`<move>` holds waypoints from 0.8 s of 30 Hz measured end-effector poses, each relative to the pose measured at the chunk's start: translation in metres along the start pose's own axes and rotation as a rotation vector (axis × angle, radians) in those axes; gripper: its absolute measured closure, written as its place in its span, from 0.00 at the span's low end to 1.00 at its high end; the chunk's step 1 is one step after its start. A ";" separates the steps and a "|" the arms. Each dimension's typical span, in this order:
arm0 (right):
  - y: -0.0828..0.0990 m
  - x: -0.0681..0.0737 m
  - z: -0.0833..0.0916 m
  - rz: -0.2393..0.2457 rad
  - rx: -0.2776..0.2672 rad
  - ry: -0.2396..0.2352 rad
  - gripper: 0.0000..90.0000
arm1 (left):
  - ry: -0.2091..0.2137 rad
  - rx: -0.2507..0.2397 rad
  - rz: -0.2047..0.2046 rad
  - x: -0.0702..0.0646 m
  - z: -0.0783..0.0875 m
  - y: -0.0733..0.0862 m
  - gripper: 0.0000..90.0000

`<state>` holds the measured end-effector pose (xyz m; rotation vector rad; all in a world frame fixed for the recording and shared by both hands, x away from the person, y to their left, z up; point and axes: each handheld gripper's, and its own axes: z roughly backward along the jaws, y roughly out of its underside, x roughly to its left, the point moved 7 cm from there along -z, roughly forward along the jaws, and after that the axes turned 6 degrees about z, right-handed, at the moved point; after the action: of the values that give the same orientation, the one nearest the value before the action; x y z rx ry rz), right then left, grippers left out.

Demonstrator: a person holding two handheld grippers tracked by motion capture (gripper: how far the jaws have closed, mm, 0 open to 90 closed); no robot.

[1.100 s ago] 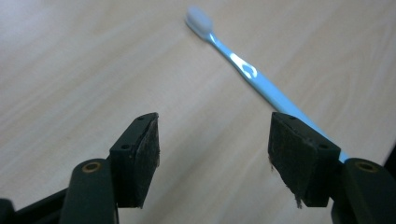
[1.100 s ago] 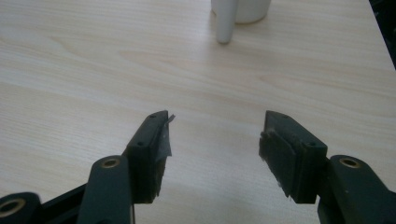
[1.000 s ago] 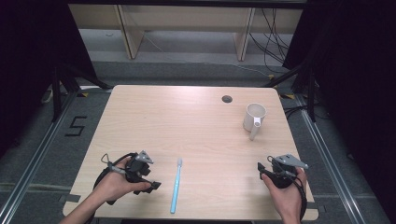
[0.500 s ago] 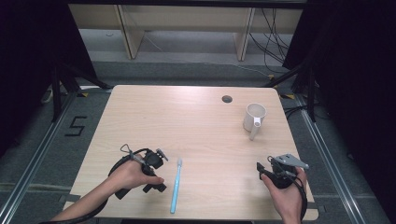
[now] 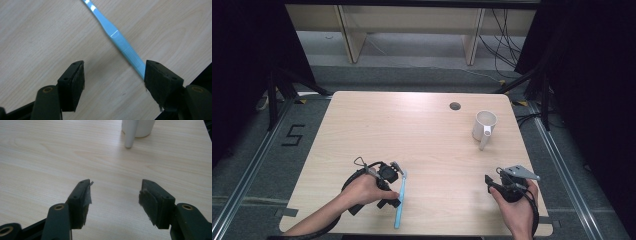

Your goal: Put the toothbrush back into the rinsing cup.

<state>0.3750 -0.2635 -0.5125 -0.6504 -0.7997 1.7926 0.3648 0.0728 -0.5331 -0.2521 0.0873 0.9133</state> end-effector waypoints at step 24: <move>0.001 0.001 0.001 0.013 0.016 -0.003 0.47 | -0.030 0.026 0.014 -0.006 -0.013 -0.012 0.39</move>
<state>0.3737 -0.2633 -0.5131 -0.6443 -0.7835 1.8105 0.3712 0.0573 -0.5422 -0.2141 0.0736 0.9292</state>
